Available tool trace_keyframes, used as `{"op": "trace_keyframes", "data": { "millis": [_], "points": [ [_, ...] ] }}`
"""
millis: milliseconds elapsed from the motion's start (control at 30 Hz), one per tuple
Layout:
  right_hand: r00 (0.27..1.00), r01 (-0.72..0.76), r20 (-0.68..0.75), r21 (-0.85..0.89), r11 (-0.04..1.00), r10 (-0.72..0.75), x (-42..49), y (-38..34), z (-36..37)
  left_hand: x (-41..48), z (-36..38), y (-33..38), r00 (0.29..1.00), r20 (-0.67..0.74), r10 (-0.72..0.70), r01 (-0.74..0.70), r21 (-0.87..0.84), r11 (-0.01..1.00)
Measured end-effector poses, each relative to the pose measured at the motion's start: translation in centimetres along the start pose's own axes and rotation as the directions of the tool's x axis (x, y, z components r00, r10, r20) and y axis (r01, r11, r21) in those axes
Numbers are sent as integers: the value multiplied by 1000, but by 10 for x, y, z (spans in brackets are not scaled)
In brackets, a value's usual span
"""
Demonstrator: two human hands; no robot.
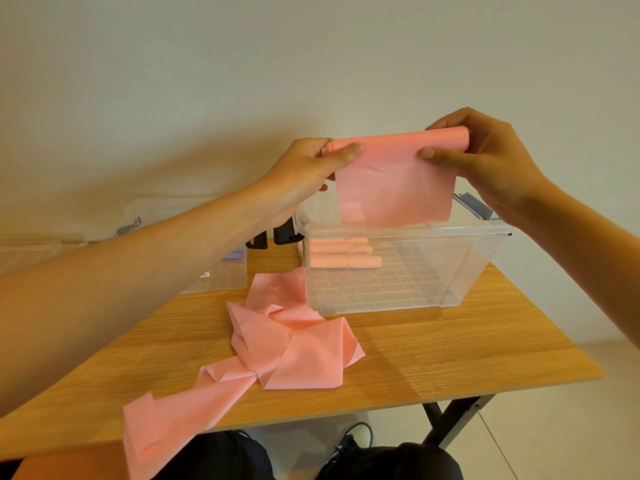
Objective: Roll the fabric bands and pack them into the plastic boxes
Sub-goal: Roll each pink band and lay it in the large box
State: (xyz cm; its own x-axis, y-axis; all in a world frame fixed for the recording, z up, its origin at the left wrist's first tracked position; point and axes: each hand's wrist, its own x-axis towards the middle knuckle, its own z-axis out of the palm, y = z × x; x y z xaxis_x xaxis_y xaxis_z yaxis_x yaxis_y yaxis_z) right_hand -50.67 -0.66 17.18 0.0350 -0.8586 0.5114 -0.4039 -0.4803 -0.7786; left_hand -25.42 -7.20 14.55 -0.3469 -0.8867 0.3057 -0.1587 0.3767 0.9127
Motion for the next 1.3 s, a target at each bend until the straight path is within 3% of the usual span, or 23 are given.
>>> {"op": "trace_keyframes", "data": {
  "millis": [100, 233, 567, 733, 933, 1033, 1300],
  "points": [
    [999, -24, -48, -31, 999, 22, 0, 1, 3, -1, -3, 2, 1000, 25, 15, -13, -92, 996],
    [996, -36, -88, -41, 999, 32, 0, 5, 6, -2, -3, 1, 997, 41, 63, -61, -50, 997],
    [999, -54, 4, 20, 998, 54, -3, 5, 8, 2, -2, -3, 999, -26, 31, -31, 1, 1000],
    [995, -84, -60, -25, 996, 82, -2, 7, 11, -1, -2, -3, 996, 62, 71, -63, -124, 990],
    [991, -123, -66, -44, 991, 120, -4, 7, 15, -1, 1, 1, 986, -21, 163, -162, 17, 987],
    [989, -137, -58, 54, 989, 140, -3, 7, 15, 1, 1, 0, 986, -43, 160, -158, 51, 986],
    [999, -18, 29, 13, 1000, 18, -1, 13, 8, 3, -1, -5, 995, -52, 89, -93, -85, 992]
  ]
}}
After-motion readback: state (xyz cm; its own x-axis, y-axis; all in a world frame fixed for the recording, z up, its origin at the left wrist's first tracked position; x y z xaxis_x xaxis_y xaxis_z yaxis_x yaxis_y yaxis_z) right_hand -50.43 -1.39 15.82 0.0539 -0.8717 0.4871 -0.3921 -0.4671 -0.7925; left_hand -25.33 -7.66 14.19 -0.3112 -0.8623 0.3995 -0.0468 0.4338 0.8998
